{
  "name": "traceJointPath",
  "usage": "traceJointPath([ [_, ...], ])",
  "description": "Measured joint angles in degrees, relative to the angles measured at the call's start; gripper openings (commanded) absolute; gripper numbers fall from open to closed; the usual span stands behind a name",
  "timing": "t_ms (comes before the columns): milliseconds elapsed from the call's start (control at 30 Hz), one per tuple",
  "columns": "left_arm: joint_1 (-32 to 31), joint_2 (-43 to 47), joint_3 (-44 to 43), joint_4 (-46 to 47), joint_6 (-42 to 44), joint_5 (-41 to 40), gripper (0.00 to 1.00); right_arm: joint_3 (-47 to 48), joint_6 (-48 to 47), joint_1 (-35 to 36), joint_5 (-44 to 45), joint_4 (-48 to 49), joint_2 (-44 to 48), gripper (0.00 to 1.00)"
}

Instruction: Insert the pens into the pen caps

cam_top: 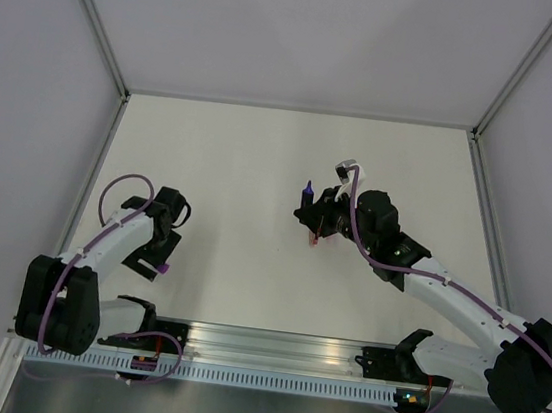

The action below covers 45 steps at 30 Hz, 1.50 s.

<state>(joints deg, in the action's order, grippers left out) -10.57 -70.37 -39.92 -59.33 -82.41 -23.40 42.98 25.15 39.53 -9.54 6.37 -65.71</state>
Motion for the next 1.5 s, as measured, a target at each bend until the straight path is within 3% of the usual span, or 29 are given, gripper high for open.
traceJointPath([
  [500, 2.78, -3.06, 3.87, 7.06, -0.59, 4.24, 0.80, 0.00, 0.00, 0.00, -0.02, 0.00, 0.00, 0.00],
  [733, 3.82, -3.39, 3.98, 9.55, -0.61, 4.22, 0.67, 0.00, -0.02, -0.02, -0.02, 0.00, 0.00, 0.00],
  [1200, 6.12, -3.41, 4.33, 11.76, 0.59, 4.28, 0.65, 0.00, -0.02, 0.00, -0.04, 0.00, -0.09, 0.00],
  [1500, 7.21, -3.15, 5.11, 13.00, 3.69, 4.44, 0.53, 0.00, -0.04, 0.00, -0.07, -0.37, -0.48, 0.00],
])
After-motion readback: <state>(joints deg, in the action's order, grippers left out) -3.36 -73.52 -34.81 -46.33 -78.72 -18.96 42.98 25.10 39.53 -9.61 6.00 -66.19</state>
